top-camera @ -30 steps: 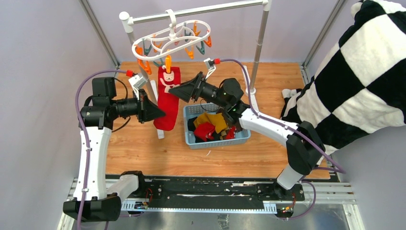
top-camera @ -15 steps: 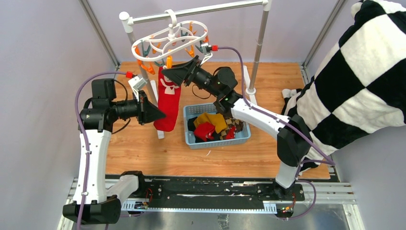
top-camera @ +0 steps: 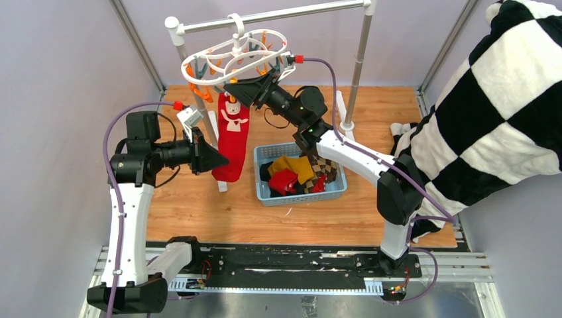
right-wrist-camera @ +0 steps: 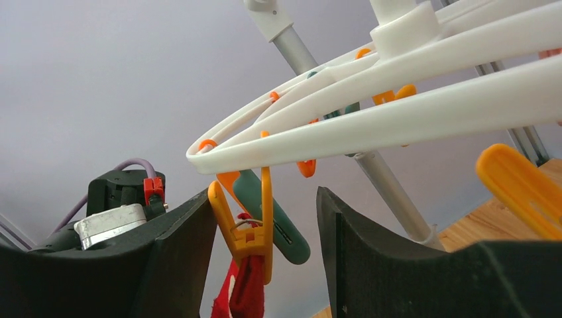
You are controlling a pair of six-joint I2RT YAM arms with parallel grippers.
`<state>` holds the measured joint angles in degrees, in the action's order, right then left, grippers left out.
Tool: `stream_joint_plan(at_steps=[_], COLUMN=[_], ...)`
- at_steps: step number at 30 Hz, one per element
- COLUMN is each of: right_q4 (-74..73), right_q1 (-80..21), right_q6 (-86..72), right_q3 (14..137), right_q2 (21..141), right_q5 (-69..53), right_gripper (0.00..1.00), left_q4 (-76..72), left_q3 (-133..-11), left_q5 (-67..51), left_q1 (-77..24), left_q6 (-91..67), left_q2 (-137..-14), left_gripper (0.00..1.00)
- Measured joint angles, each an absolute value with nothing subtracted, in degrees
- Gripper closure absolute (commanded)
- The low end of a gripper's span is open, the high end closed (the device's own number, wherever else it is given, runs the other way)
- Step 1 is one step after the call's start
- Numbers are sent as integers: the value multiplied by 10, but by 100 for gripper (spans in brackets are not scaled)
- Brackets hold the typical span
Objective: Remove the socks clipped to the hanger
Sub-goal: Remove the sock from the hanger.
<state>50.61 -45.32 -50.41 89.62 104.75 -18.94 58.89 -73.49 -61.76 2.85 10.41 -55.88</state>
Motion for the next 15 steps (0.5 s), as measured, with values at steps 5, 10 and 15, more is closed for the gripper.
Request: stream_joint_plan(at_steps=[5, 10, 15], right_q4=[514, 517, 519], right_q1=[-449, -447, -446], right_q6=[-515, -526, -528], right_q3=[896, 902, 911], right_q2=[1047, 1051, 1054], right_q5=[-190, -190, -191], right_gripper=[63, 95, 100], left_q4=[588, 589, 589], left_q3=[-735, -735, -735], left_q5=[-614, -608, -599], left_q1=[29, 29, 28], left_q6=[103, 103, 102], left_q2=[-559, -559, -559], left_gripper=[100, 100, 100])
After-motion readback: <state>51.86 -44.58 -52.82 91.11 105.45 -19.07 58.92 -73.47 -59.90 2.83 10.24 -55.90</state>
